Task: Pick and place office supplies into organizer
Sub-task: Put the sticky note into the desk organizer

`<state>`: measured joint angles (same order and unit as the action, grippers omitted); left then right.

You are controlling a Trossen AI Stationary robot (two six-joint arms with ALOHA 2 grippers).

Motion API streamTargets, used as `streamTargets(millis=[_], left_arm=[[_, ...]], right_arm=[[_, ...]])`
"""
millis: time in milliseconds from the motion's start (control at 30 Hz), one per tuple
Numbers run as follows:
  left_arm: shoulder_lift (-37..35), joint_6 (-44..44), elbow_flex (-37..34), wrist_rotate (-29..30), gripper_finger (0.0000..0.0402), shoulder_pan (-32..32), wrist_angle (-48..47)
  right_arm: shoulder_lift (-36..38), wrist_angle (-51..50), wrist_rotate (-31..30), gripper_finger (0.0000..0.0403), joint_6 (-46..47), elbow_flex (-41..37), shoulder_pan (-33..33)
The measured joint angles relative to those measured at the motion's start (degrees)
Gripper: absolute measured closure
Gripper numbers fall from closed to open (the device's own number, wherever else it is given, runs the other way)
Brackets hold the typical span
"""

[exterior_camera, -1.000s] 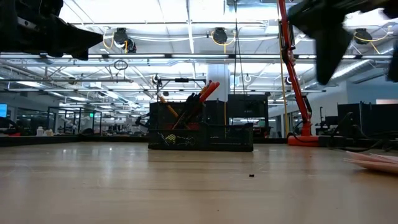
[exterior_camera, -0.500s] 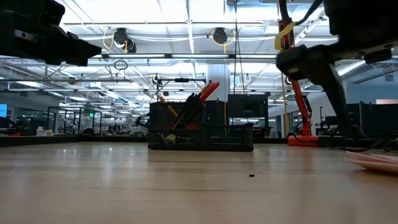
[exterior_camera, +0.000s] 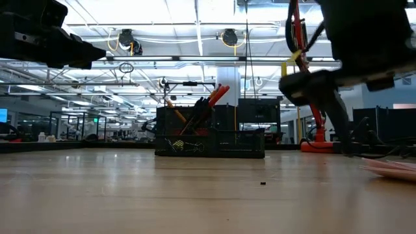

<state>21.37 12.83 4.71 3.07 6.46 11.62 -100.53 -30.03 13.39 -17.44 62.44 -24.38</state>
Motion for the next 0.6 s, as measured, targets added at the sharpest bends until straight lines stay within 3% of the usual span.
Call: streamTargets(millis=[333, 600], left_arm=[[0.00, 0.16, 0.00, 0.00, 0.0392, 0.00, 0.01], [0.00, -0.08, 0.00, 0.00, 0.0391, 0.00, 0.04]], right_arm=[[0.12, 9.97, -1.43, 0.0138, 3.40, -6.11, -0.01], [0.22, 12.21, -1.37, 0.0138, 6.23, -7.30, -0.20]])
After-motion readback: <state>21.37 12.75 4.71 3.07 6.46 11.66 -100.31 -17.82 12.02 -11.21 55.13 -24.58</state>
